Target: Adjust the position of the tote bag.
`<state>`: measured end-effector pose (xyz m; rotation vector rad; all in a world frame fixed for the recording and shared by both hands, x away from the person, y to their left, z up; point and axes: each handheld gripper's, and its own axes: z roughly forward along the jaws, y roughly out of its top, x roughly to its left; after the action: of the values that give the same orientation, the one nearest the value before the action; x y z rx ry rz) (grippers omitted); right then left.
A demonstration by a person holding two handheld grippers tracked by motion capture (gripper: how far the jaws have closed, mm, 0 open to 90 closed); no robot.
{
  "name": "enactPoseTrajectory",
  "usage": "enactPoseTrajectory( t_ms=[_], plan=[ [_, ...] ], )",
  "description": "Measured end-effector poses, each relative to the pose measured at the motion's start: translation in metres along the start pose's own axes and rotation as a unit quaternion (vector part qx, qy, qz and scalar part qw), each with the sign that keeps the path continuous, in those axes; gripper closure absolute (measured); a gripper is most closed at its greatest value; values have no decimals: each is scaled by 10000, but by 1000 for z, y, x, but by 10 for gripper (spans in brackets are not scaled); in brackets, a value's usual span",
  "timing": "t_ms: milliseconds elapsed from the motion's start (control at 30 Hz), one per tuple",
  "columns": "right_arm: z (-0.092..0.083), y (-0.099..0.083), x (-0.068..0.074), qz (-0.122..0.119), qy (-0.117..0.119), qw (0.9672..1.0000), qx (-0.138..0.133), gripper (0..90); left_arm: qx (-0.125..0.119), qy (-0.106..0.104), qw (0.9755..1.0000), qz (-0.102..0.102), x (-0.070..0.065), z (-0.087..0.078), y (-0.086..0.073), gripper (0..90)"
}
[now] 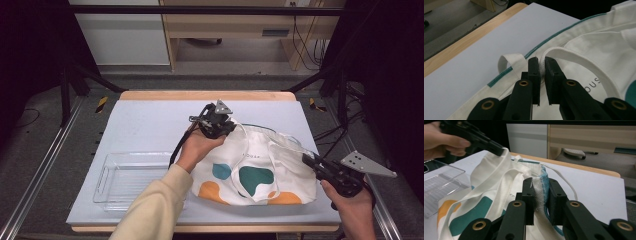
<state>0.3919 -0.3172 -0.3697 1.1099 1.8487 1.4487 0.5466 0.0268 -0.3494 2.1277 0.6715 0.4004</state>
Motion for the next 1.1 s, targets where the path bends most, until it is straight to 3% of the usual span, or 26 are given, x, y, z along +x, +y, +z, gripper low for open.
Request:
enactPoseTrajectory(
  t_ms=[167, 500, 700, 800, 867, 933, 1100],
  plan=[
    [-1, -2, -6, 69, -117, 9999, 37, 780, -121, -44, 9999, 23, -8, -16, -7, 846],
    [-1, -1, -11, 38, -271, 9993, 253, 773, -238, -297, 9991, 205, -42, -52, -31, 851],
    [-2, 4, -11, -36, -296, 9991, 289, 717, -278, -318, 9986, 303, -55, -64, -45, 854],
    [-1, 11, -11, -112, -331, 9987, 364, 594, -296, -397, 9984, 290, -60, -68, -54, 854],
    [-1, 12, -11, -119, -323, 9987, 372, 562, -306, -424, 9983, 272, -62, -70, -56, 855],
    [0, 17, -10, -125, -321, 9985, 429, 427, -282, -461, 9980, 319, -65, -71, -60, 855],
    [-3, 25, -7, -159, -403, 9982, 424, 296, -250, -501, 9977, 372, -72, -74, -66, 856]
  ],
)
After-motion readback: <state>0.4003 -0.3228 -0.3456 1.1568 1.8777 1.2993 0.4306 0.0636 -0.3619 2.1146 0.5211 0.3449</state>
